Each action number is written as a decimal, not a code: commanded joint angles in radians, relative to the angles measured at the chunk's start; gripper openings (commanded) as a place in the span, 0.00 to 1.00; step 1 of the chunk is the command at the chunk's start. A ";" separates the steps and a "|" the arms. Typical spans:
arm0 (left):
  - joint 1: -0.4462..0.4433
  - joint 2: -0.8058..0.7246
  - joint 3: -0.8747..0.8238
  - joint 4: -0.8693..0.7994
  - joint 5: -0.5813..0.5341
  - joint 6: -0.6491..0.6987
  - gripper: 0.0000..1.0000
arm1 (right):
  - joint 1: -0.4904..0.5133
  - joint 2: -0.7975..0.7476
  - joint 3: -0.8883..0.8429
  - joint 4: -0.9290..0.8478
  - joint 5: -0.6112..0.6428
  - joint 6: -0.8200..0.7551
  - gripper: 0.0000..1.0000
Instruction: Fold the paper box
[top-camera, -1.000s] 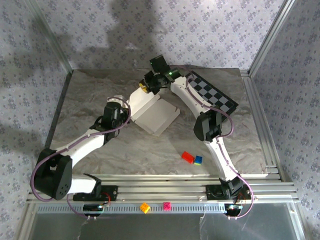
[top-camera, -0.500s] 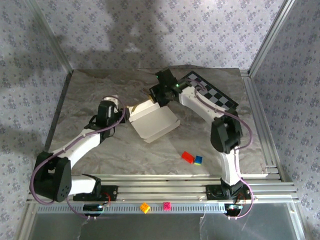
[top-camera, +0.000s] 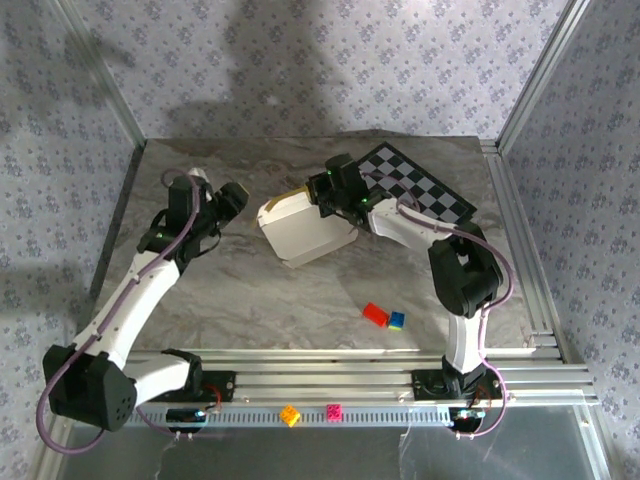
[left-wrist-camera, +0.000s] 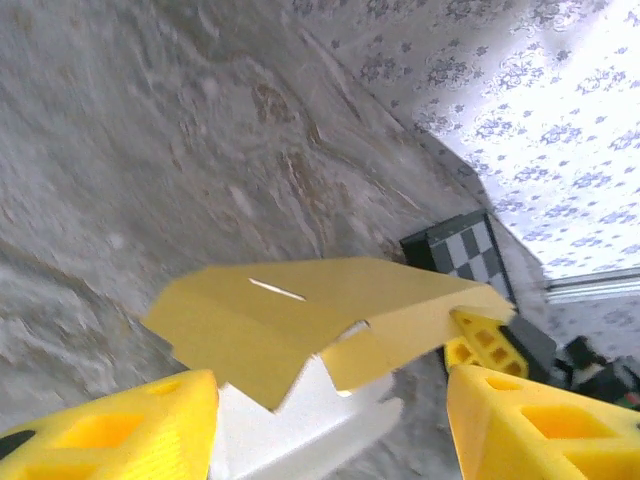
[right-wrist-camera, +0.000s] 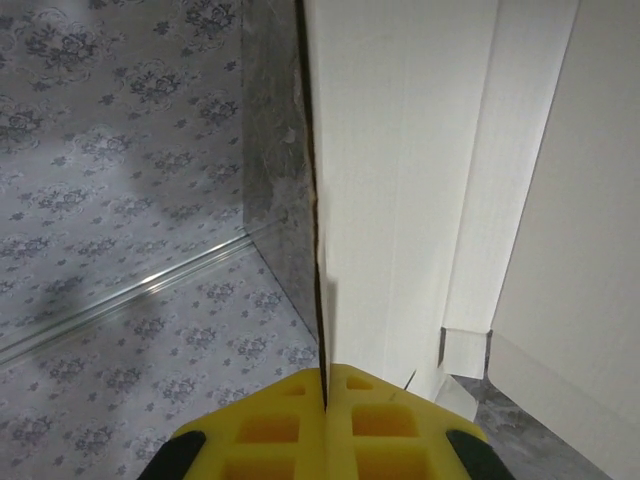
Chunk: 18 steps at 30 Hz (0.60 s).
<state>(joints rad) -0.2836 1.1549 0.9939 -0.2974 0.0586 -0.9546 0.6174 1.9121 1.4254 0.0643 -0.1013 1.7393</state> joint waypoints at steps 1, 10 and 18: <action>0.010 0.064 0.074 -0.055 0.109 -0.243 0.60 | -0.001 0.037 0.013 0.048 -0.003 0.001 0.00; 0.012 0.287 0.247 0.015 0.241 -0.417 0.51 | 0.000 0.104 0.023 0.165 -0.015 -0.021 0.00; 0.010 0.362 0.278 -0.040 0.259 -0.387 0.49 | -0.001 0.132 0.008 0.218 -0.028 -0.009 0.00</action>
<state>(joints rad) -0.2764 1.5021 1.2491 -0.3012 0.2848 -1.3075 0.6178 2.0197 1.4315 0.2741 -0.1234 1.7279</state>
